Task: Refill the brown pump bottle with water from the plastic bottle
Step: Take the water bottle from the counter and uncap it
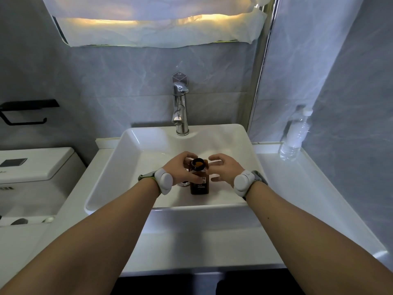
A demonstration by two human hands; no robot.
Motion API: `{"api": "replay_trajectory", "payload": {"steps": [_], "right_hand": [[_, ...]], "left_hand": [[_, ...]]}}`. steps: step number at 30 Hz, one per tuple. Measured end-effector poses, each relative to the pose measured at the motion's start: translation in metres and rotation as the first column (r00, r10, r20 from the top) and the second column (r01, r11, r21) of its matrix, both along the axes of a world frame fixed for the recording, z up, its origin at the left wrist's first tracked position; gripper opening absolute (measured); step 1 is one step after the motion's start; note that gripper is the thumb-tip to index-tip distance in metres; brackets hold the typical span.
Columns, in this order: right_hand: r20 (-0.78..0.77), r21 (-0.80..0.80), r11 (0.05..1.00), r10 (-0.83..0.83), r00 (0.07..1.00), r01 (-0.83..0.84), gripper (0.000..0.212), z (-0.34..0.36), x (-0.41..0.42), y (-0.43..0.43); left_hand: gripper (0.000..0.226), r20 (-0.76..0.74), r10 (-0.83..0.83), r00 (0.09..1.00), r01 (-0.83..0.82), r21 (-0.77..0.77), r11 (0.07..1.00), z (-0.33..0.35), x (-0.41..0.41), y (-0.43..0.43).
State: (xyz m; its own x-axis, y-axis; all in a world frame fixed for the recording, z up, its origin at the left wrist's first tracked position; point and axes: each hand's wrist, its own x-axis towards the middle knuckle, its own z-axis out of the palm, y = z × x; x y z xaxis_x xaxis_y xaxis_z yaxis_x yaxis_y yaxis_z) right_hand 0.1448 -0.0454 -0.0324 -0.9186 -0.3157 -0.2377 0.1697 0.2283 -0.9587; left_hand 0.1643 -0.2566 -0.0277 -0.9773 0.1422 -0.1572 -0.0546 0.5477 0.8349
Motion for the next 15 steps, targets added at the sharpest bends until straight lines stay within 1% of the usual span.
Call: {"api": "replay_trajectory", "payload": {"steps": [2, 6, 7, 10, 11, 13, 15], "right_hand": [[-0.002, -0.032, 0.998, -0.054, 0.999, 0.054, 0.045, 0.007, -0.001, 0.001], [-0.049, -0.029, 0.996, -0.081, 0.995, 0.08, 0.041, 0.025, -0.002, 0.009], [-0.067, -0.03, 0.996, -0.088, 0.994, 0.086, 0.04, 0.03, -0.003, 0.012], [-0.115, -0.054, 0.992, -0.117, 0.986, 0.112, 0.036, 0.049, -0.006, 0.028], [-0.123, -0.071, 0.99, -0.131, 0.984, 0.123, 0.034, 0.055, -0.007, 0.034], [-0.132, -0.103, 0.984, -0.157, 0.979, 0.144, 0.029, 0.064, -0.01, 0.047], [-0.138, -0.117, 0.978, -0.19, 0.972, 0.174, 0.027, 0.071, -0.011, 0.062]], "left_hand": [[0.081, -0.009, -0.013, 1.0, 0.013, 0.033, 0.999, 0.012, -0.003, 0.004], [0.072, -0.056, -0.029, 0.998, 0.033, 0.068, 0.997, 0.04, -0.009, 0.022], [0.065, -0.072, -0.039, 0.997, 0.044, 0.071, 0.996, 0.047, -0.011, 0.028], [0.037, -0.14, -0.057, 0.988, 0.069, 0.081, 0.994, 0.065, -0.018, 0.05], [0.032, -0.162, -0.057, 0.985, 0.073, 0.094, 0.993, 0.07, -0.02, 0.058], [0.026, -0.198, -0.064, 0.978, 0.089, 0.124, 0.988, 0.078, -0.024, 0.076], [0.025, -0.231, -0.07, 0.97, 0.101, 0.126, 0.987, 0.084, -0.029, 0.094]]}}
